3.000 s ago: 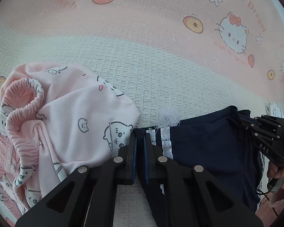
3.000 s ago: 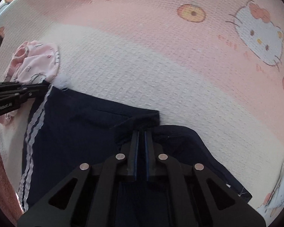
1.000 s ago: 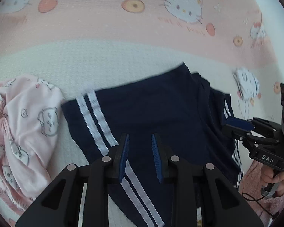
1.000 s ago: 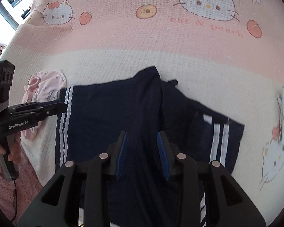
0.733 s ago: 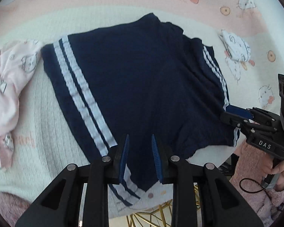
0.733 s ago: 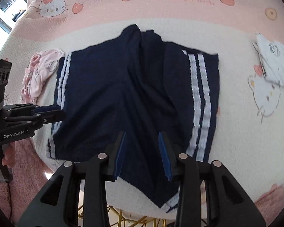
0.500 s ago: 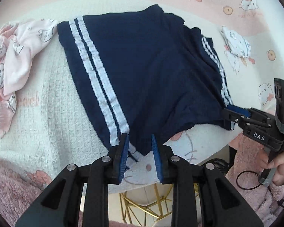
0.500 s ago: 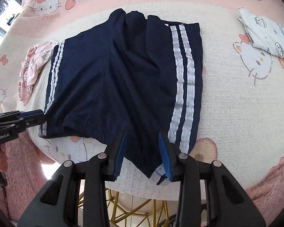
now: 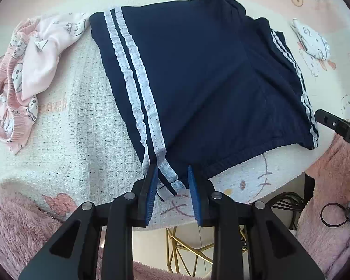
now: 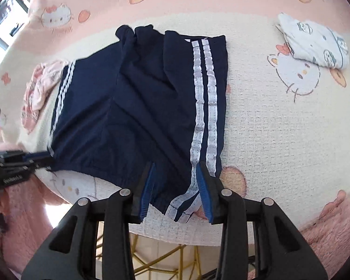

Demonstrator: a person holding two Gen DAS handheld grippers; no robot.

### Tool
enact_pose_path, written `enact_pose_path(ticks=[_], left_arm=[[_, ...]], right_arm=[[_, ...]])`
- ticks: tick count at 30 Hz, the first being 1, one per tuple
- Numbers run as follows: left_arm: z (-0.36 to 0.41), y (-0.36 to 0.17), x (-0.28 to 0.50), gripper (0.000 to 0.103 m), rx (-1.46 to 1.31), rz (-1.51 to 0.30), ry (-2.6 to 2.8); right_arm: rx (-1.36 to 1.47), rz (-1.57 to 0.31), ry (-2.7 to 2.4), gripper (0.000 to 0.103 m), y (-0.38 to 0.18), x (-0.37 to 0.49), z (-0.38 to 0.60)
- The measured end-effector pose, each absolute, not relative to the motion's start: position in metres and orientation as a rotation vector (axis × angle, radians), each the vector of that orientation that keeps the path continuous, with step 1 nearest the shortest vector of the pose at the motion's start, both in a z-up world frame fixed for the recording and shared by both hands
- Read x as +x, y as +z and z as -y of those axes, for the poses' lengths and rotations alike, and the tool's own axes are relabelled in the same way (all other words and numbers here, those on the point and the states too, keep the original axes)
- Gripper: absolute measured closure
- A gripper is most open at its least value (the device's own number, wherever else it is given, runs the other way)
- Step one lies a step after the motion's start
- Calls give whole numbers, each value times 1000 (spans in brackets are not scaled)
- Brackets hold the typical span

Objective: Fold clothes

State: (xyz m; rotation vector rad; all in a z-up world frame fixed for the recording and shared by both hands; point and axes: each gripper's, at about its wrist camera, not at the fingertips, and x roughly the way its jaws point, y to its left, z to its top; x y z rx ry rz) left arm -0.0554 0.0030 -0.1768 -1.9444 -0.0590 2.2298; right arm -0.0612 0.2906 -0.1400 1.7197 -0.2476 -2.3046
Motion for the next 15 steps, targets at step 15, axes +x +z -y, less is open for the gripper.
enact_pose_path(ticks=[15], left_arm=[[-74, -140, -175, 75, -1609, -14, 2248]], right_arm=[[1686, 92, -2413, 65, -129, -190, -300]])
